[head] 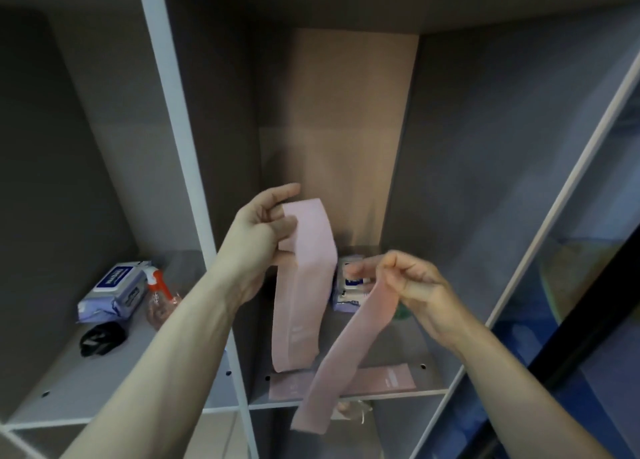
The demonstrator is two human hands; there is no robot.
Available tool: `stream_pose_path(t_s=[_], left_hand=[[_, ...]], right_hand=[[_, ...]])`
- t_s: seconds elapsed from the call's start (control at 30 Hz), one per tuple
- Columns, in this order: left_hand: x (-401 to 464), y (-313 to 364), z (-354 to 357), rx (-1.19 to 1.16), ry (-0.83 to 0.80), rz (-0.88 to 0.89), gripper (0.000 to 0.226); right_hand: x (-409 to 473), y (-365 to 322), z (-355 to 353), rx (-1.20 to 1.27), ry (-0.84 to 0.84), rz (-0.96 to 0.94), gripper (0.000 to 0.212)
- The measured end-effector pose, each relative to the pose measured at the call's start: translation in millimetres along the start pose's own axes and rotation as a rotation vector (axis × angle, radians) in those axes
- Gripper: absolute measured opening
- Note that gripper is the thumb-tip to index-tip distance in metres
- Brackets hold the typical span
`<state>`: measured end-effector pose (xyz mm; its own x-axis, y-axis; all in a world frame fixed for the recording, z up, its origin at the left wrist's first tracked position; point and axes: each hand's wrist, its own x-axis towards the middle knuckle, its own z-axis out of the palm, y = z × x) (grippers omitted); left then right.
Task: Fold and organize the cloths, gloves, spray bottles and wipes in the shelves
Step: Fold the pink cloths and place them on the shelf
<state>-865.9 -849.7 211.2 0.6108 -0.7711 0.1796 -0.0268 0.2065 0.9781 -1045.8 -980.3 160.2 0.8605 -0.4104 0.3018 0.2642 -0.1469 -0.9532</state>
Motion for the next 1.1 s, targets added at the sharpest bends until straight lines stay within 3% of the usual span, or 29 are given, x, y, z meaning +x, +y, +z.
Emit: stream_pose_path(t_s=[0.13,0.27,0.37,0.47,0.6,0.73,0.83,0.93,1.0,1.1], left_hand=[[10,10,14,-0.196,-0.114,-0.048,0.044],[19,14,20,-0.266,-0.166,-0.088,0.040],[26,14,20,-0.260,-0.107,-0.056,0.041],[33,5,15,-0.233,-0.035,-0.065,0.045],[29,-17,17,-0.156,-0.042,-0.208,0.042],[15,-38,18,-0.033,-0.226,-0.407,0.042],[6,-44,13,0.066,-0.411,-0.493,0.062],[-2,-49,8,0.041,-0.468,-0.369,0.067],[-7,-50,4,0.011,-0.511,-0.221,0.062],[-14,-51,4,-0.012,-0.509,-0.133,0.069]], right_hand=[[0,13,14,-0.006,-0.164,0.079,0.008],[4,18,21,-0.123,-0.131,0.097,0.007],[5,18,18,-0.135,-0.148,0.084,0.009],[5,18,10,-0.020,-0.078,0.056,0.009],[11,11,4,0.082,0.052,0.049,0.011],[18,6,-2,0.156,0.150,0.072,0.016],[18,2,-8,0.268,0.136,0.083,0.010],[19,1,-15,0.397,0.116,0.074,0.019],[21,0,-19,0.407,0.116,0.066,0.021],[21,-3,-23,0.404,0.141,0.062,0.033]])
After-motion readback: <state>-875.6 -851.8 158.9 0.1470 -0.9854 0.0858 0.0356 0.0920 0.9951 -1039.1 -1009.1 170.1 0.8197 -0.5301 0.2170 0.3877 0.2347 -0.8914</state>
